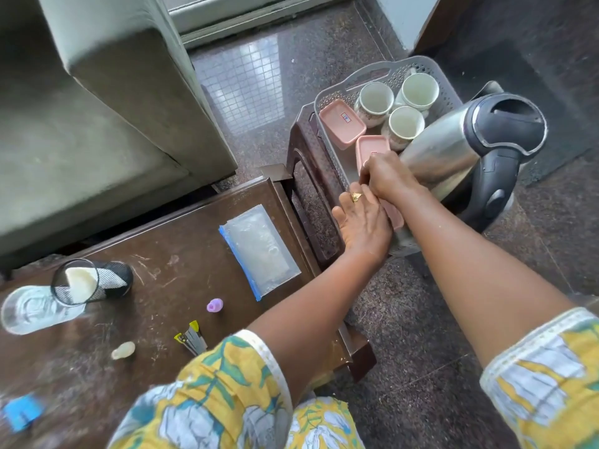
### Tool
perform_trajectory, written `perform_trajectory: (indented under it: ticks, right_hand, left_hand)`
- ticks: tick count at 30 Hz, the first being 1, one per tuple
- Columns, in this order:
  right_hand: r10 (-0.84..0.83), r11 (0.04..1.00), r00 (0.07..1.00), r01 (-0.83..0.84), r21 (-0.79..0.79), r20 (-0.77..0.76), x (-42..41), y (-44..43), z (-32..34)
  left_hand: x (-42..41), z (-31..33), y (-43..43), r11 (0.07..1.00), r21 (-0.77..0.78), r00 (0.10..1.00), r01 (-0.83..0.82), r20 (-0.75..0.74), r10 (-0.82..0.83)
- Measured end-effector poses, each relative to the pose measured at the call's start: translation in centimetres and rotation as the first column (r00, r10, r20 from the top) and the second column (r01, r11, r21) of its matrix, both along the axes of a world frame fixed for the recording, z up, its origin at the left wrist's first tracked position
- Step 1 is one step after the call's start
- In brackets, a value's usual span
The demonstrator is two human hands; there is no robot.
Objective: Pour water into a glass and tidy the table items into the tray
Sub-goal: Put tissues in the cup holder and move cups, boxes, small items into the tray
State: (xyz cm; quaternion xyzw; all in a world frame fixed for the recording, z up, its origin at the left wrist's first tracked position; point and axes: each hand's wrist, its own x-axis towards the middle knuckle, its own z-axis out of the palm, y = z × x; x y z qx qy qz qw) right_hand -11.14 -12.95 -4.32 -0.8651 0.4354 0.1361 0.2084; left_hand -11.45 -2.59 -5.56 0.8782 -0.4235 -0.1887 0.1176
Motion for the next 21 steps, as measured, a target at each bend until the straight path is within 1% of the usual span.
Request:
perform_trajectory:
  ticks: [2,4,5,7,8,10,12,14,16,18,21]
  right_hand:
    - [-0.033,0.999,0.999,0.032,-0.043,-0.005,0.2,0.4,0.1]
    - [-0.135,0.985,0.991,0.135,-0.109,0.008,0.6,1.1,0.3]
    - [-0.185,0.969,0.982,0.189,-0.161,0.037,0.8,1.6,0.5]
    - [-0.228,0.930,0.961,0.262,-0.258,0.156,1.4,3.1,1.0]
    - [-0.209,0.917,0.950,0.272,-0.292,0.231,1.8,4.0,1.1]
    - [-0.087,0.906,0.929,0.224,-0.359,0.360,2.7,6.4,1.2]
    - [0.059,0.900,0.893,0.145,-0.410,0.446,3.9,9.5,1.0]
    - [0.141,0.896,0.847,0.110,-0.429,0.512,5.1,12.9,0.4]
    - [0.185,0.895,0.806,0.097,-0.435,0.562,6.3,16.5,-0.5]
    - [0.217,0.907,0.784,0.059,-0.418,0.581,7.5,20.1,-1.7]
    - [0.239,0.940,0.793,-0.044,-0.338,0.561,8.7,26.2,-3.9]
  left_hand:
    - [0.0,-0.1,0.9,0.999,-0.054,0.999,0.006,-0.041,-0.008]
    - [0.1,-0.1,1.9,0.993,-0.122,0.994,-0.006,-0.106,-0.007]
    - [0.2,-0.2,2.4,0.988,-0.154,0.991,-0.017,-0.137,-0.005]
    - [0.7,-0.3,3.9,0.977,-0.207,0.983,-0.054,-0.183,0.016]
    - [1.1,-0.4,4.8,0.969,-0.233,0.979,-0.086,-0.201,0.039]
    - [2.3,-0.9,6.8,0.954,-0.254,0.967,-0.156,-0.235,0.096]
    - [3.7,-1.4,9.3,0.940,-0.250,0.952,-0.231,-0.256,0.166]
    - [5.4,-2.1,12.1,0.931,-0.216,0.934,-0.293,-0.271,0.231]
    - [7.1,-2.9,15.3,0.932,-0.157,0.923,-0.327,-0.263,0.280]
    - [8.7,-3.9,18.7,0.937,-0.086,0.921,-0.340,-0.232,0.313]
    - [10.8,-5.2,24.5,0.922,-0.018,0.907,-0.387,-0.188,0.377]
